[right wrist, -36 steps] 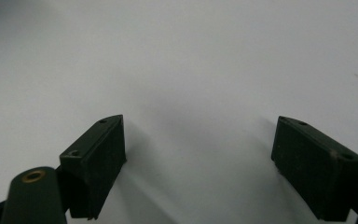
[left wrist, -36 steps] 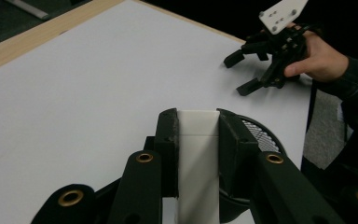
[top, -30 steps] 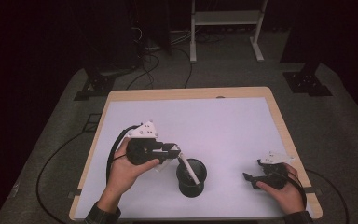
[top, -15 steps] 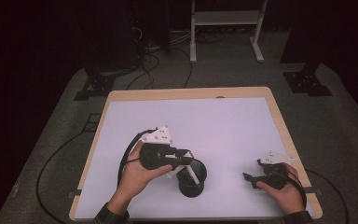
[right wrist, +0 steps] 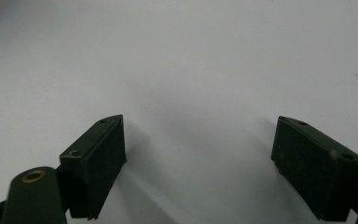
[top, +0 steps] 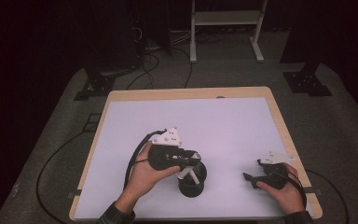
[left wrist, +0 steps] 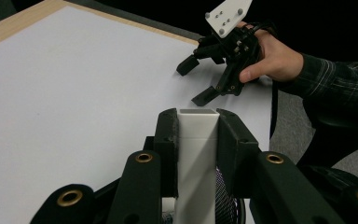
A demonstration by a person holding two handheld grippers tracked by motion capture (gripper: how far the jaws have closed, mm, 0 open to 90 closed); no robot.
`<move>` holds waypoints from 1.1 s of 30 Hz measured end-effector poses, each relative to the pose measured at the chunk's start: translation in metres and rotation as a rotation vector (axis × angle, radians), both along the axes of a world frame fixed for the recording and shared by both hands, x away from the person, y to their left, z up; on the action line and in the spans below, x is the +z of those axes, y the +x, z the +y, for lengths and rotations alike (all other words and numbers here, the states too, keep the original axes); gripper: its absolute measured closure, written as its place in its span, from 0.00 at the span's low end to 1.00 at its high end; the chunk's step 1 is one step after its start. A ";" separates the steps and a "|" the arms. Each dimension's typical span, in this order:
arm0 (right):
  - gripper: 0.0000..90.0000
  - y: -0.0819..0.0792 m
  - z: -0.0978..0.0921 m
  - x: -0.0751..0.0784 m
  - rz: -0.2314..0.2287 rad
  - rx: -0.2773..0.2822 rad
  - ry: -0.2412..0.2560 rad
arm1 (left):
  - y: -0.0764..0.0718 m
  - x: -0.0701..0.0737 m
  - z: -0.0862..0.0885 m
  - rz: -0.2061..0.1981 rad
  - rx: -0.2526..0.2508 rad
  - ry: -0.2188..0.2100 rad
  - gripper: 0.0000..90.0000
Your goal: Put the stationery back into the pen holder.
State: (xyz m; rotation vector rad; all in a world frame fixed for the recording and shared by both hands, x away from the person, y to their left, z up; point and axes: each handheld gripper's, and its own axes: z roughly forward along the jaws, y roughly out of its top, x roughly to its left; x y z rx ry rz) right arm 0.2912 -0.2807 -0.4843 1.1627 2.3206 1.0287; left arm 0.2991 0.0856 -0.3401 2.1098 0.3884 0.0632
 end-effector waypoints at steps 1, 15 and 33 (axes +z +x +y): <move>0.18 0.000 0.000 0.000 0.000 0.000 0.000 | 0.000 -0.001 -0.001 0.003 -0.002 -0.001 0.79; 0.18 0.000 0.000 0.000 0.000 0.000 0.001 | -0.005 -0.017 -0.003 0.036 0.008 0.036 0.79; 0.18 0.000 0.000 0.000 0.000 0.000 0.001 | -0.008 -0.018 0.007 0.046 0.030 0.047 0.74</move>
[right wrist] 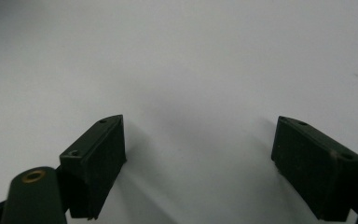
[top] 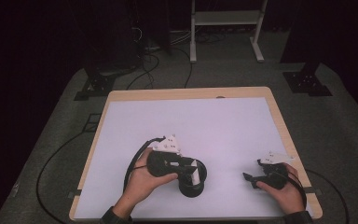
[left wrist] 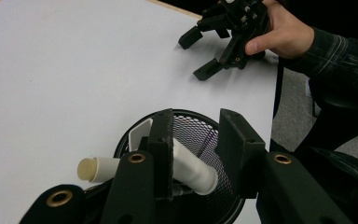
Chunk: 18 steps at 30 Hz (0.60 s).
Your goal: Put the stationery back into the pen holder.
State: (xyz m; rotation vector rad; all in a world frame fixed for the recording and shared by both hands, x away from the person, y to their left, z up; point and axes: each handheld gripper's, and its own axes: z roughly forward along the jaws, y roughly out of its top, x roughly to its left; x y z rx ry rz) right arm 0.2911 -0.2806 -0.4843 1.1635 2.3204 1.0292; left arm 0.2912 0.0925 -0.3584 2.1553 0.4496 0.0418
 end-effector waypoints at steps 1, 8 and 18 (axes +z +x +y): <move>0.18 0.000 0.000 0.000 0.000 0.000 0.000 | 0.000 0.001 0.001 -0.002 -0.001 0.003 0.74; 0.18 0.000 0.000 0.000 0.000 -0.001 0.001 | 0.000 0.009 0.012 -0.015 0.017 0.009 0.71; 0.18 0.000 0.000 0.000 -0.002 -0.001 0.002 | 0.004 0.013 0.037 -0.047 0.075 0.029 0.41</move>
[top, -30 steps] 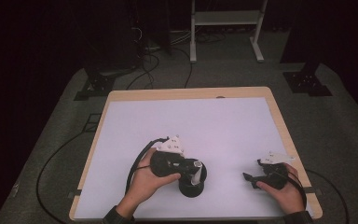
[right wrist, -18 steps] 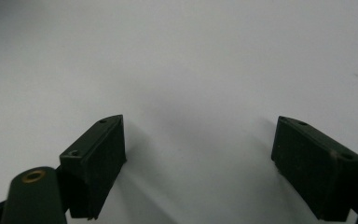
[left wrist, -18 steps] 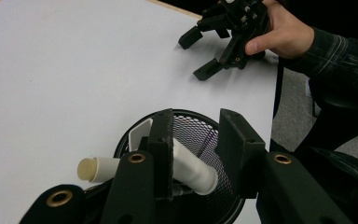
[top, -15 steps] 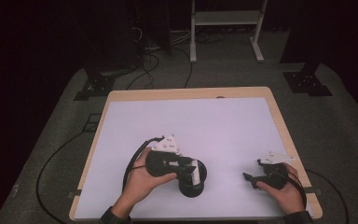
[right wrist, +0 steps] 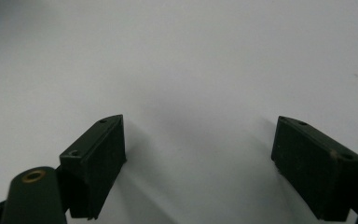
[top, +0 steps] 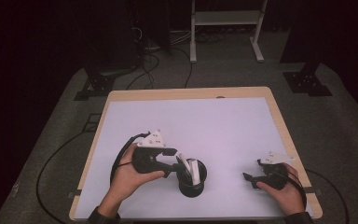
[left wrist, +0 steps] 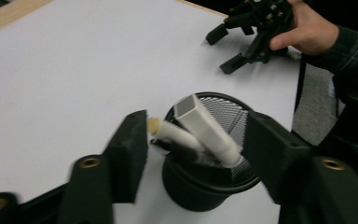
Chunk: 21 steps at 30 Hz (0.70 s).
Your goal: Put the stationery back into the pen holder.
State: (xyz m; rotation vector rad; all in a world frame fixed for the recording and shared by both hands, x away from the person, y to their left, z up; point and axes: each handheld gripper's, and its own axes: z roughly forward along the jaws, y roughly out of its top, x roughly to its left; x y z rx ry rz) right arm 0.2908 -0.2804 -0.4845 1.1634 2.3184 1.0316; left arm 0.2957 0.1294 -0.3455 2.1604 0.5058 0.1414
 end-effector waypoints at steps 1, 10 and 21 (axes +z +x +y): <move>0.18 0.000 0.000 0.000 0.000 0.000 0.000 | 0.001 0.000 0.003 -0.002 0.002 0.005 0.39; 0.18 0.000 0.000 0.000 -0.001 0.000 0.000 | 0.001 -0.008 0.035 -0.019 0.101 0.013 0.21; 0.18 0.000 0.000 0.000 0.000 -0.001 -0.001 | 0.000 -0.032 0.071 -0.011 0.222 0.030 0.16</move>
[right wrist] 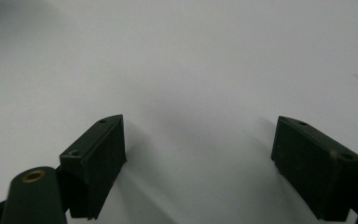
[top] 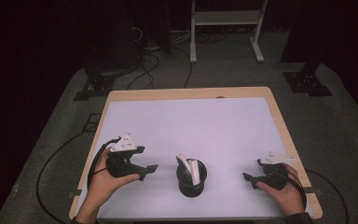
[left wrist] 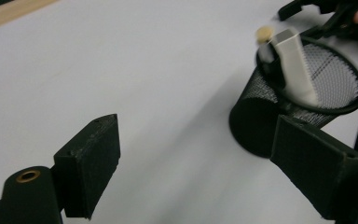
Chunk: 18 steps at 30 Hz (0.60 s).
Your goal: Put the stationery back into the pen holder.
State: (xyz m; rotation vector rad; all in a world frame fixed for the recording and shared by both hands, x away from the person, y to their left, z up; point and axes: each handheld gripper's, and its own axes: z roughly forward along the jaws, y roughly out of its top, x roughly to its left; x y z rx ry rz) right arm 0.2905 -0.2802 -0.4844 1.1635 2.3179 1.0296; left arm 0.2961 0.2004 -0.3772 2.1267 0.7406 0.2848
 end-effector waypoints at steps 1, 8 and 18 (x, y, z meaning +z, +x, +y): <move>0.18 0.000 0.000 0.000 0.000 0.000 0.000 | 0.000 -0.002 0.003 -0.003 0.010 0.016 0.16; 0.18 0.000 0.000 0.000 0.000 0.000 -0.001 | 0.001 -0.019 0.022 0.013 0.082 0.049 0.13; 0.18 0.000 0.000 0.000 0.000 0.000 0.001 | 0.000 -0.043 0.046 0.031 0.173 0.094 0.12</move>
